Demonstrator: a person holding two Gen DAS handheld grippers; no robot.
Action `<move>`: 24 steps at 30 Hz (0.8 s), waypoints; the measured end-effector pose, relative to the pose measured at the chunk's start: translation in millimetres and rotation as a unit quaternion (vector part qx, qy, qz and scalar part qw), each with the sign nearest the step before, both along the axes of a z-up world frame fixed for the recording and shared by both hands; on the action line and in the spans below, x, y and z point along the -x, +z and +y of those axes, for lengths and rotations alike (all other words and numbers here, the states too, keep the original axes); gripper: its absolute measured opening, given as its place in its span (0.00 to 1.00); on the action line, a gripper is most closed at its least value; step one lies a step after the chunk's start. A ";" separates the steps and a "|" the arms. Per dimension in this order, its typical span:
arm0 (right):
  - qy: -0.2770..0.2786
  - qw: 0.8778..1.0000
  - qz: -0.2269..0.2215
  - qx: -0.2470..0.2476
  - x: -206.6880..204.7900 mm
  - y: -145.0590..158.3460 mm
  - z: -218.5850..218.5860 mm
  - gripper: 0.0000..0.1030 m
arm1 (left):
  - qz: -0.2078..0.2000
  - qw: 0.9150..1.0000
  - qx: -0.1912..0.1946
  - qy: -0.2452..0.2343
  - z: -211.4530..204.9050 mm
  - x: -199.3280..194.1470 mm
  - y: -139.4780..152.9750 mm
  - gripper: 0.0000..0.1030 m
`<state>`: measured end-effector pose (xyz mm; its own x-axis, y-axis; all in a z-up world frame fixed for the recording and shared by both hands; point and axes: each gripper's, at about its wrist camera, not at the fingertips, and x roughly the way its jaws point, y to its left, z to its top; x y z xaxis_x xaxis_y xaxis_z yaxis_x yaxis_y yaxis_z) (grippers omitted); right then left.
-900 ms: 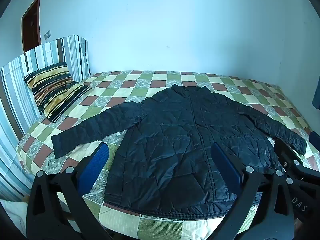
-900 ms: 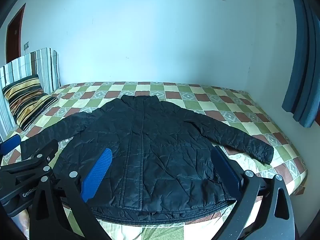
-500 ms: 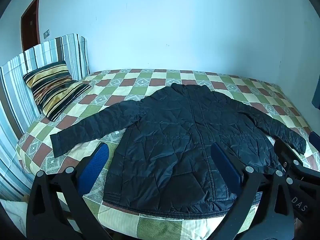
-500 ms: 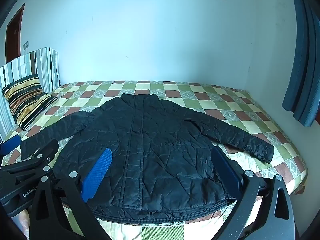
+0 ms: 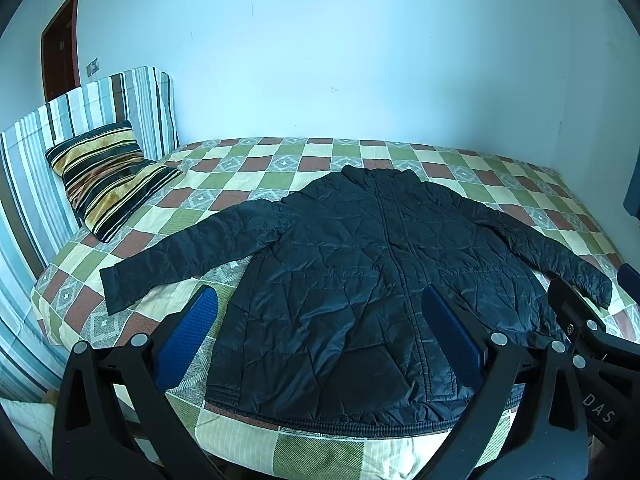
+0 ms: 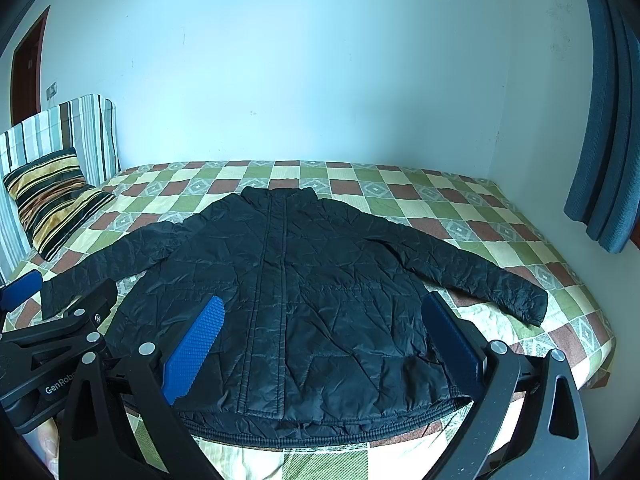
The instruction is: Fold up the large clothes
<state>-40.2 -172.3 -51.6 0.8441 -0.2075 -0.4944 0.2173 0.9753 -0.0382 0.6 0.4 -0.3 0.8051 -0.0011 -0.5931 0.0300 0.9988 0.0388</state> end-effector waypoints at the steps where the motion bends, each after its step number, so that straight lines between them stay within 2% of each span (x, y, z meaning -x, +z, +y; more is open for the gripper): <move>1: 0.000 1.000 0.000 0.000 0.1 -0.1 -0.1 0.95 | 0.001 1.000 0.000 0.000 0.1 0.0 0.0 0.98; 24: 0.000 1.000 0.002 0.000 -0.9 -2.9 0.8 0.95 | 0.002 1.000 0.001 0.000 0.1 -0.3 -0.1 0.98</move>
